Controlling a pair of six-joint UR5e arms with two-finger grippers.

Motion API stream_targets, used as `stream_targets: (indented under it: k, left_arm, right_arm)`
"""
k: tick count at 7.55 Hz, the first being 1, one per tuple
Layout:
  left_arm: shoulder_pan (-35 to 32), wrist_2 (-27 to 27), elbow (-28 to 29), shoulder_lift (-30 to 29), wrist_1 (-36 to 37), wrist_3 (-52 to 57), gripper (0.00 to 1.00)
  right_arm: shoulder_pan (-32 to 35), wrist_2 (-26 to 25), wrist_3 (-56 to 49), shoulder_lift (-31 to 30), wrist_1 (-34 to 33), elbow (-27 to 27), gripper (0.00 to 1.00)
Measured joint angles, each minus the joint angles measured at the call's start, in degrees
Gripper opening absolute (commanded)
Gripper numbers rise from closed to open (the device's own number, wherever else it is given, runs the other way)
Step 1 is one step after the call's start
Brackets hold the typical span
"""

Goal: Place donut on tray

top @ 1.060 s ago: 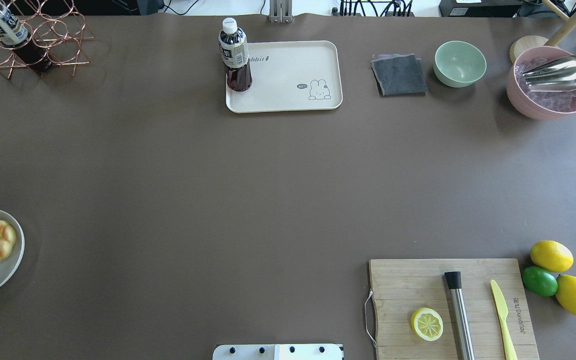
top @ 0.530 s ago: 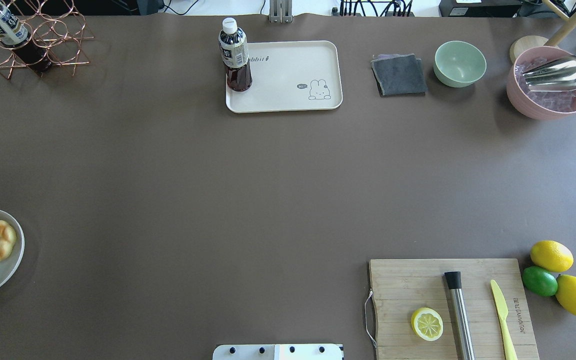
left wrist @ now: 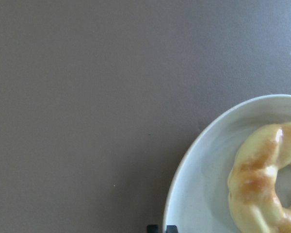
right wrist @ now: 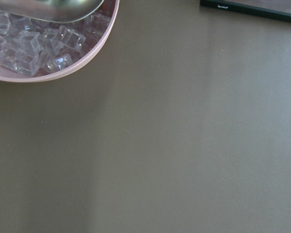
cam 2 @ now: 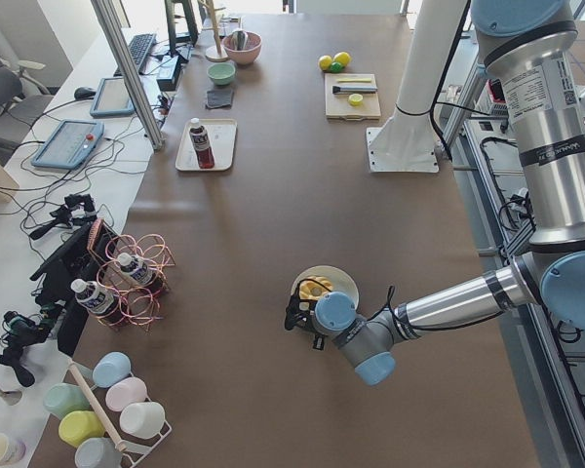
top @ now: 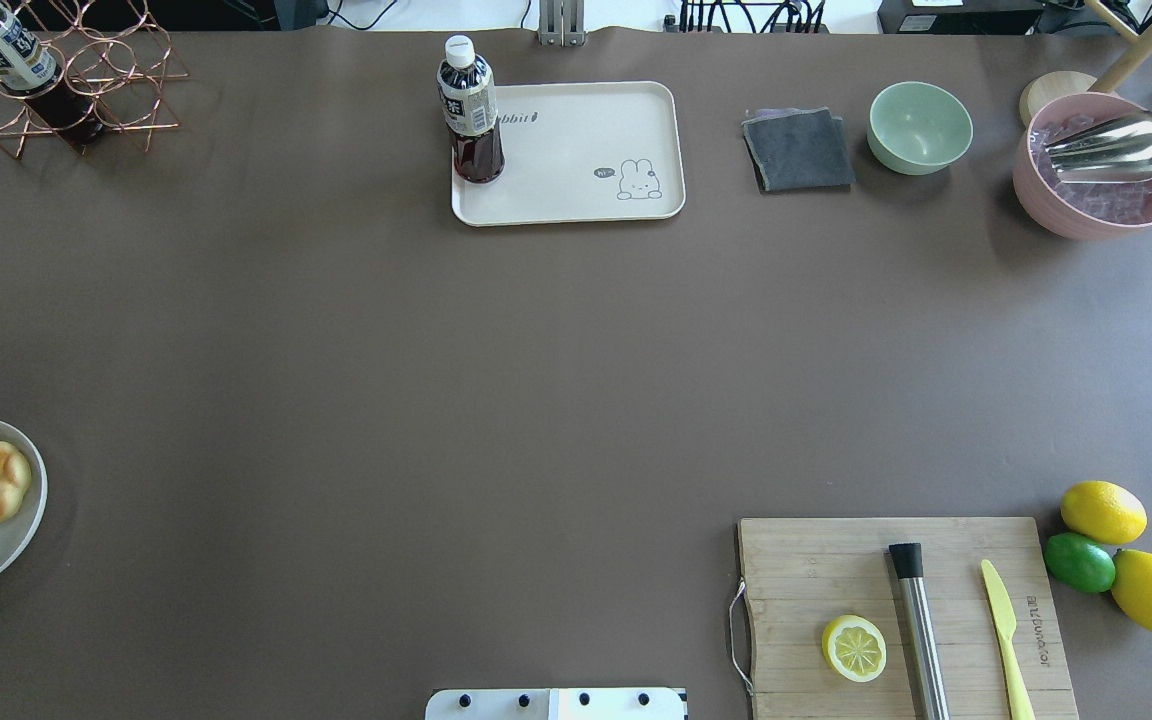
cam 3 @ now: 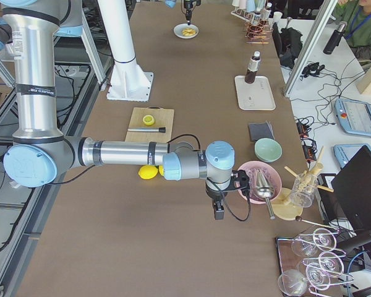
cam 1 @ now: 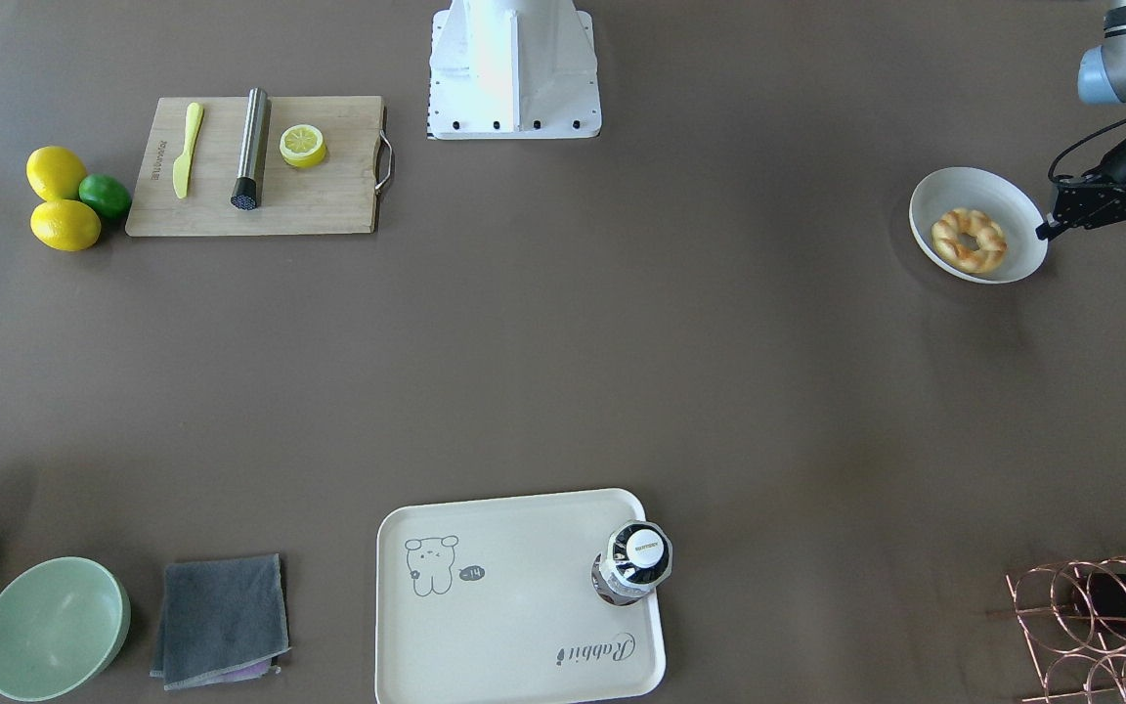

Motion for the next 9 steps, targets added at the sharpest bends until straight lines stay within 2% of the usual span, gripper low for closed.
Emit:
stream_targets:
  k: [2,4,6,9]
  left_arm:
    - [0.0,-0.3,-0.2,-0.1,-0.4,-0.1,0.00]
    - [-0.1,-3.1,-0.7,-0.6,-1.2,-1.1,0.00]
    - [-0.2,-4.6,-2.4,-3.5,-1.3,-8.8,0.00]
    - [-0.1,-4.9,-5.0,-9.1,-0.7,-20.1,0.00]
  right_arm:
    - [-0.4,0.1,0.1,0.2,0.0,0.1,1.00]
    - [-1.1,1.1,0.0,1.6,0.0,0.4,1.00]
    - [-2.6,4.2,1.2,4.0,0.0,0.6,1.00]
    - [-9.3,6.0,15.6,6.3,0.3,5.2,1.00]
